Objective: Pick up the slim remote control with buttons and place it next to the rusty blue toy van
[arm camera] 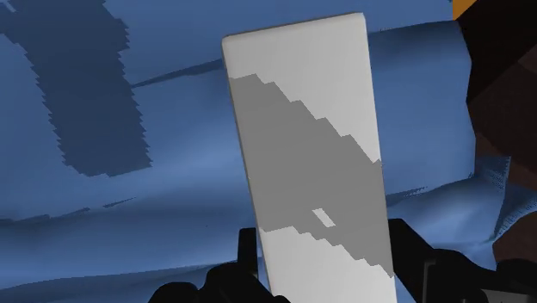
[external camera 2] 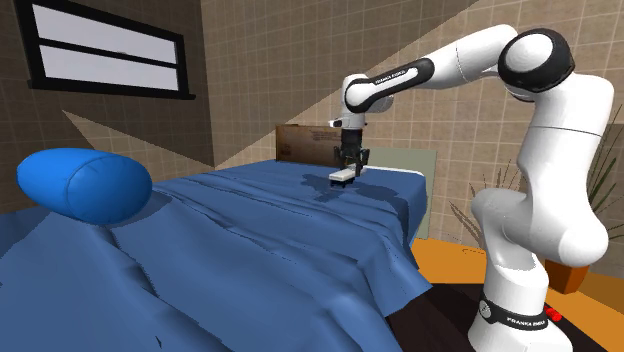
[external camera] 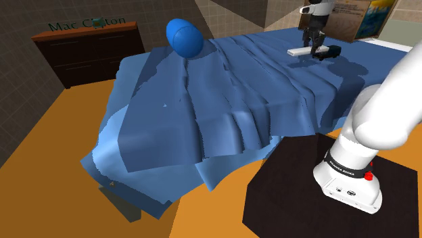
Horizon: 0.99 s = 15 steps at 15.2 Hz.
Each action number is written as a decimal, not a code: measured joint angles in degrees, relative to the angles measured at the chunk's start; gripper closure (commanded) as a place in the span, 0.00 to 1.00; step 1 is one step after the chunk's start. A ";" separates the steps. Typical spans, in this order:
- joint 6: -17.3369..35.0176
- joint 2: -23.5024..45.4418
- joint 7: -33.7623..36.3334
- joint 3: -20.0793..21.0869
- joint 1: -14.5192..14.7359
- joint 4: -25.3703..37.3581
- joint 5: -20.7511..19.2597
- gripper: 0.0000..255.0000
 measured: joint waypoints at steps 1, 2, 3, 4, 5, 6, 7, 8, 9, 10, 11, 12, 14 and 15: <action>-0.23 1.29 -2.30 -1.75 -0.18 1.32 0.90 1.00; 0.00 2.77 -4.54 -3.44 -0.28 2.27 2.02 1.00; -0.23 3.55 -6.38 -4.67 -0.56 3.06 2.65 1.00; -0.49 5.60 -8.84 -6.51 -0.61 4.70 4.33 1.00; -0.28 7.75 -11.70 -8.43 -0.95 5.77 6.22 1.00; -0.40 8.54 -13.54 -9.45 -1.44 6.27 7.00 1.00; -0.54 10.72 -16.21 -11.03 -2.09 7.45 8.96 1.00; -0.95 13.13 -19.12 -12.33 -3.02 8.83 11.31 1.00; -1.49 16.71 -22.52 -13.42 -4.55 10.75 14.63 1.00; -1.49 17.78 -24.36 -13.74 -5.65 11.07 15.87 1.00; -2.32 20.93 -27.32 -13.96 -8.08 13.06 18.63 1.00; -3.13 24.01 -30.46 -13.62 -11.01 15.04 21.66 1.00; -4.91 28.60 -35.14 -12.39 -16.68 18.86 25.85 1.00; -5.71 30.80 -37.14 -11.54 -19.58 20.77 27.80 1.00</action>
